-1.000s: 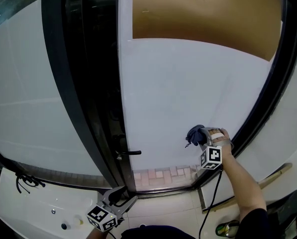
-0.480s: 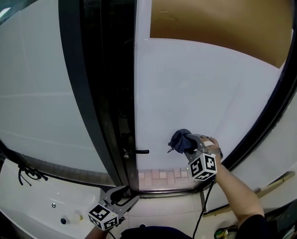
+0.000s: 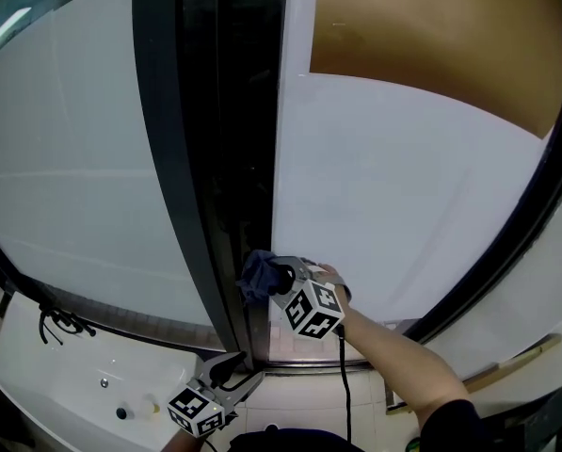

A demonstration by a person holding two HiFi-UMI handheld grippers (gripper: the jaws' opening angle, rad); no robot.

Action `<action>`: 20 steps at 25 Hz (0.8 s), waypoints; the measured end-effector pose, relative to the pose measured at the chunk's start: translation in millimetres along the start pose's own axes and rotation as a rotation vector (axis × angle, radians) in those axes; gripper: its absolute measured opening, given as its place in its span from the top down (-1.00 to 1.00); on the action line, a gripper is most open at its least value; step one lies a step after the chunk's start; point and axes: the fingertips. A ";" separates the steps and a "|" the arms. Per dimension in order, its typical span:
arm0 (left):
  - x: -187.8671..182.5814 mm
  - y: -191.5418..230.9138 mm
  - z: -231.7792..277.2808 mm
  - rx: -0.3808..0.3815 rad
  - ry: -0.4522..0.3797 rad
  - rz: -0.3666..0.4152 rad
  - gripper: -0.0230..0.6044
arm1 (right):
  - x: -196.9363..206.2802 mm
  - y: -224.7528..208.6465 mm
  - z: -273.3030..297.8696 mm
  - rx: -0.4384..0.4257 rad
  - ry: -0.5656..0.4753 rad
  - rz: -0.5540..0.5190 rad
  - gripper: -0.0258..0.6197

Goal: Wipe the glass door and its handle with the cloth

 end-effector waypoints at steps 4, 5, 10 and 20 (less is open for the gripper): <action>1.7 7.8 -6.4 -0.016 0.000 -0.007 0.26 | 0.6 22.5 38.1 -0.075 0.045 0.039 0.53; 2.0 9.7 -7.4 -0.019 0.000 -0.008 0.26 | 3.0 27.3 45.9 -0.090 0.060 0.047 0.53; 5.3 16.8 -9.3 -0.026 -0.005 -0.017 0.26 | 10.7 36.8 60.3 -0.130 0.097 0.075 0.53; 1.7 22.3 -3.0 -0.019 -0.009 -0.020 0.26 | 46.8 31.4 28.5 -0.147 0.123 0.139 0.53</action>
Point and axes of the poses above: the fingertips, and each gripper's own axes: z forward along the fingers, y to its left, x out of its underside, and after that the axes turned 4 degrees about z, right-handed
